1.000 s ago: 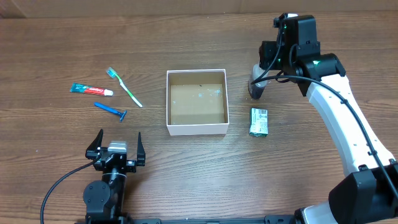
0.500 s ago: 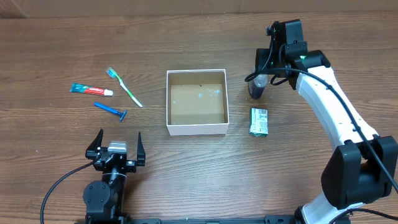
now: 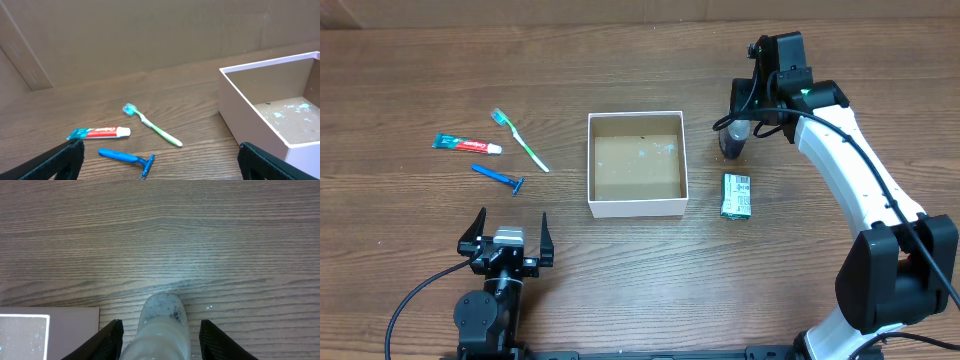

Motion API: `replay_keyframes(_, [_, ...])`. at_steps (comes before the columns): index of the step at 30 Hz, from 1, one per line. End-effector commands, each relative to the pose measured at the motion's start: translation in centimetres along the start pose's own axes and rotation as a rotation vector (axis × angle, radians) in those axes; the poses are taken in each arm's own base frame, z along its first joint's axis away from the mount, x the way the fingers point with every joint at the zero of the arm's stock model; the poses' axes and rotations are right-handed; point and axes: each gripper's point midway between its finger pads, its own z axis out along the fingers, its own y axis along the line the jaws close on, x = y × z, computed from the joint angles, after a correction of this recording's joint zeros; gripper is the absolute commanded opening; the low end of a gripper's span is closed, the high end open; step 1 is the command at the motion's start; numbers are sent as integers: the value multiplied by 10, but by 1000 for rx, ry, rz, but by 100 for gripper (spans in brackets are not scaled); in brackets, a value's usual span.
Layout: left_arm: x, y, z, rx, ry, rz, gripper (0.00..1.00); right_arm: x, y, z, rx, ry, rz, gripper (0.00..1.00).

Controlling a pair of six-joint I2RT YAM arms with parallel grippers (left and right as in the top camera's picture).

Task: Pack container
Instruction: 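Lower the right gripper and grasp the soap bottle's pump head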

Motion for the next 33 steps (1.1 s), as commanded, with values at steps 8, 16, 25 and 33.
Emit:
replay_keyframes(8, [1,3,0,-14,-1,15,100,9,6,12,-24,41,-1,50])
replay_keyframes(16, [1,3,0,-14,-1,15,100,10,5,12,-23,45,-1,30])
replay_keyframes(25, [1,3,0,-14,-1,15,100,-7,9,-3,-31,8,-2,28])
replay_keyframes(33, [1,3,0,-14,-1,14,100,-48,18,-61,-47,-60,-2,23])
